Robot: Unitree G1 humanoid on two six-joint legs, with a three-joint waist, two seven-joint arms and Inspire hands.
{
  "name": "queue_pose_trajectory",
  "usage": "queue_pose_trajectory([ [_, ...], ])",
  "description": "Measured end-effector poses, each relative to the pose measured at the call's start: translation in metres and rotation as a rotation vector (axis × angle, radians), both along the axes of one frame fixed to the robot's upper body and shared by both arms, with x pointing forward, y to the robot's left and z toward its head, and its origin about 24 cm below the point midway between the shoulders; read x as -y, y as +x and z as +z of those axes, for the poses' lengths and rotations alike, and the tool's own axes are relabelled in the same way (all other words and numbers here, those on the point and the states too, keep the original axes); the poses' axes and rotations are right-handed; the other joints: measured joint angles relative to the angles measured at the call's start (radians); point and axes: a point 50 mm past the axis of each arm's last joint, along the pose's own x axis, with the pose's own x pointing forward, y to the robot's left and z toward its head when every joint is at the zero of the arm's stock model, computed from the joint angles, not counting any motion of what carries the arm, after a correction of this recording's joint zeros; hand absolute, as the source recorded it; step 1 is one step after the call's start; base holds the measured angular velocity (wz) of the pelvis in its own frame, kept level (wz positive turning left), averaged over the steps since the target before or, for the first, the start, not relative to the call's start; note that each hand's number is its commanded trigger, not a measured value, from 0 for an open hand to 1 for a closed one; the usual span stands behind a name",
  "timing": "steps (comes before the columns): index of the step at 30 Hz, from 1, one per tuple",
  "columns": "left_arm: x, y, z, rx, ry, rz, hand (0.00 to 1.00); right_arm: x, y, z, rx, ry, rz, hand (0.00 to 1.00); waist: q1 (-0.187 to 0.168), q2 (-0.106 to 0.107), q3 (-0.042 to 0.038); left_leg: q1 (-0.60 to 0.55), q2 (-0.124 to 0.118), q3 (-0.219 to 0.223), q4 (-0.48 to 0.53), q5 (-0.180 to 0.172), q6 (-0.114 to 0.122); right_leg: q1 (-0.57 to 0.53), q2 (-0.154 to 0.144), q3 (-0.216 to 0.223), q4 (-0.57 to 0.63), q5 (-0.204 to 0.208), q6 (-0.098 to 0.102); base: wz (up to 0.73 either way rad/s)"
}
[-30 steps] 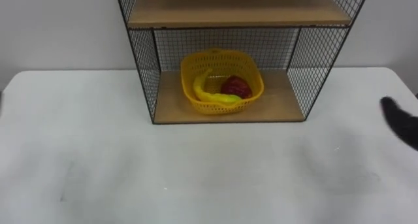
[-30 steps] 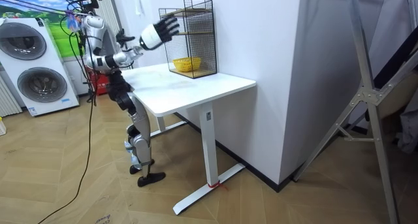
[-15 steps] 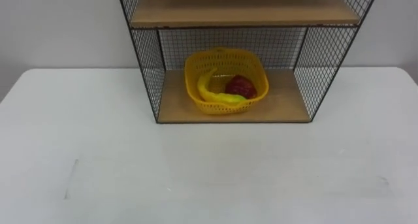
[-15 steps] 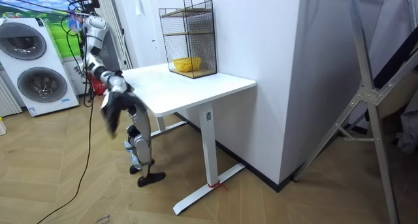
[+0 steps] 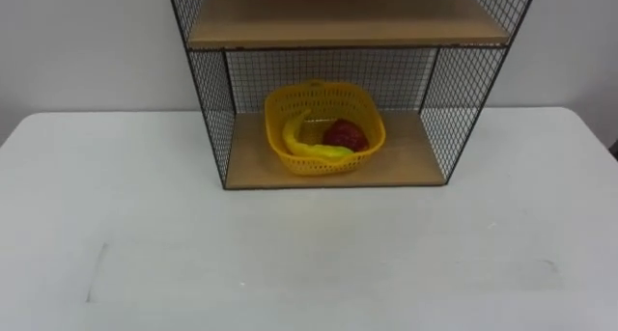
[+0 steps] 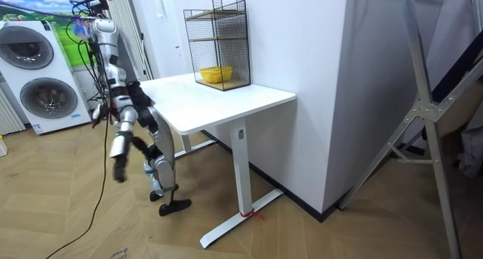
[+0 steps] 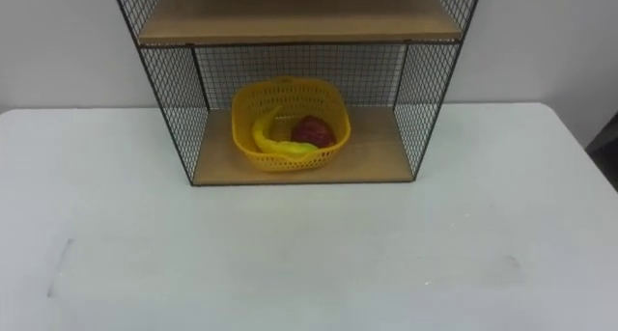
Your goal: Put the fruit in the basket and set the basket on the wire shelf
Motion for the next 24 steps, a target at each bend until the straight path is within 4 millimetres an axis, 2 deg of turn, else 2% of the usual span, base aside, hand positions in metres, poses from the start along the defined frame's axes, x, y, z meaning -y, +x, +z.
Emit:
queue_pose_trajectory([
  [2, 0.008, 0.017, -0.010, -0.045, -0.186, -0.329, 0.00, -0.004, 0.022, -0.008, -0.023, 0.118, 0.245, 0.00, 0.000, -0.002, 0.0003, 0.011, 0.002, -0.001, -0.001, -0.001, 0.001, 0.018, 0.000, -0.009, -0.017, 0.003, 0.004, 0.18],
  [5, 0.014, 0.049, -0.023, -0.065, -0.335, -0.618, 0.00, -0.012, 0.042, -0.016, -0.044, 0.252, 0.468, 0.00, -0.002, -0.003, 0.0035, 0.022, 0.000, -0.020, -0.004, 0.008, -0.013, 0.044, 0.002, -0.023, -0.045, 0.012, 0.005, 0.14],
  [6, 0.015, 0.057, -0.025, -0.058, -0.352, -0.664, 0.00, -0.013, 0.045, -0.017, -0.047, 0.275, 0.507, 0.00, -0.002, -0.003, 0.0036, 0.021, 0.000, -0.021, -0.004, 0.010, -0.015, 0.045, 0.003, -0.024, -0.048, 0.012, 0.005, 0.07],
  [8, 0.013, 0.087, -0.029, -0.028, -0.370, -0.812, 0.00, -0.016, 0.050, -0.020, -0.065, 0.343, 0.614, 0.00, -0.004, -0.003, 0.0045, 0.022, 0.000, -0.021, -0.004, 0.010, -0.015, 0.044, 0.005, -0.020, -0.045, 0.011, 0.003, -0.04],
  [11, 0.011, 0.111, -0.030, 0.003, -0.356, -0.926, 0.00, -0.020, 0.053, -0.022, -0.083, 0.410, 0.686, 0.00, -0.012, -0.004, 0.0098, 0.025, 0.001, -0.021, -0.004, 0.012, -0.013, 0.045, 0.008, -0.019, -0.046, 0.009, 0.000, -0.03],
  [14, 0.011, 0.118, -0.030, 0.002, -0.366, -0.980, 0.00, -0.024, 0.052, -0.024, -0.123, 0.472, 0.768, 0.00, -0.018, -0.005, 0.0150, 0.026, 0.001, -0.019, -0.004, 0.012, -0.009, 0.045, 0.010, -0.017, -0.046, 0.008, 0.000, -0.02],
  [17, 0.014, 0.113, -0.032, -0.041, -0.415, -1.002, 0.00, -0.026, 0.052, -0.024, -0.151, 0.513, 0.819, 0.00, -0.021, -0.006, 0.0191, 0.025, 0.001, -0.018, -0.004, 0.012, -0.009, 0.042, 0.010, -0.016, -0.046, 0.008, 0.001, 0.00],
  [24, 0.020, 0.097, -0.033, -0.077, -0.496, -1.007, 0.00, -0.031, 0.054, -0.026, -0.190, 0.579, 0.910, 0.00, -0.022, -0.005, 0.0200, 0.024, 0.001, -0.018, -0.004, 0.013, -0.007, 0.042, 0.009, -0.016, -0.046, 0.008, 0.001, 0.00],
])
